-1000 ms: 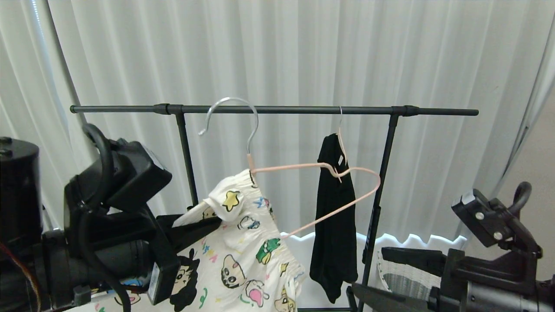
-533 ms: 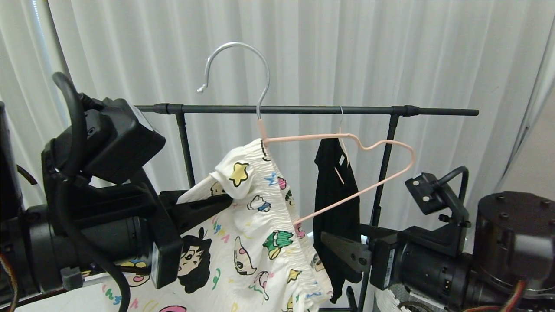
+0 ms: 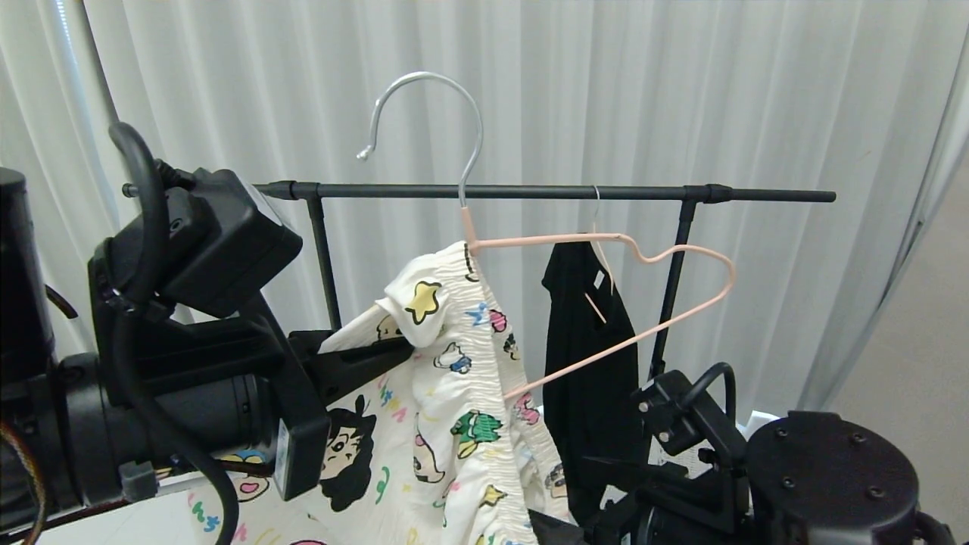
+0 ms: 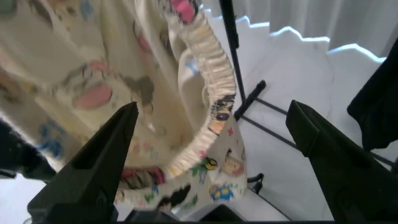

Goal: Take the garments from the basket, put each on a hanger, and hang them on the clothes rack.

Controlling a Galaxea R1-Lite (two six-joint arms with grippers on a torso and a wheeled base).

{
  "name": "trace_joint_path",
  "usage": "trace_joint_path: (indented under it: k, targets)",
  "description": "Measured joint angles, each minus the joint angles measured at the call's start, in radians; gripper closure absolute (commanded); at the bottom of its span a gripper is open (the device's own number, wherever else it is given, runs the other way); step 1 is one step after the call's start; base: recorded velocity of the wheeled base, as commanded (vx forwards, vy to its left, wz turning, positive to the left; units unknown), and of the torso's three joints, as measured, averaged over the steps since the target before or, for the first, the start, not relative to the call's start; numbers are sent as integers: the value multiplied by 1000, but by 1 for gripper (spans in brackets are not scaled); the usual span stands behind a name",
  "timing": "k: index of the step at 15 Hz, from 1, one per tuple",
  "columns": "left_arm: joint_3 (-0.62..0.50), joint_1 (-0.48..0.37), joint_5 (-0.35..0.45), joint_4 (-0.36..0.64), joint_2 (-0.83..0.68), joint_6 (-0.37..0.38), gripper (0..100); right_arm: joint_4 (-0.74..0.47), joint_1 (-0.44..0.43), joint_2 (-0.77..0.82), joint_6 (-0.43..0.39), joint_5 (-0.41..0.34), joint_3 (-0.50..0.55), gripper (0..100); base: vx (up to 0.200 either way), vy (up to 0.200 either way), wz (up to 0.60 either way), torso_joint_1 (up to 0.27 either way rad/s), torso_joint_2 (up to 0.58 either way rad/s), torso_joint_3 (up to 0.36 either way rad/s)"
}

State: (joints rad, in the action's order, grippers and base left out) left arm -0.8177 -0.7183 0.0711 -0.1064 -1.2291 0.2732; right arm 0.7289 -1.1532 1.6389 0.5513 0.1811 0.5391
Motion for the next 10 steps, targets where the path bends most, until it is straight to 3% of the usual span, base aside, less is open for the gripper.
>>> trace_joint_path:
  k: [2,5,6,10]
  targets:
    - [-1,0,0,0,1,0,100,-1,-2,13,-1,30,-6,0,0,0,0,0,0,0]
    - [-2,3,0,0,3,0,100,-3,6,38,-24,140,-47,0,0,0,0,0,0,0]
    - [-3,3,0,0,4,0,100,-3,12,43,-27,160,-60,100,0,0,0,0,0,0]
    - [17,11,-20,1,3,1,100,-1,84,47,-75,195,-85,100,0,0,0,0,0,0]
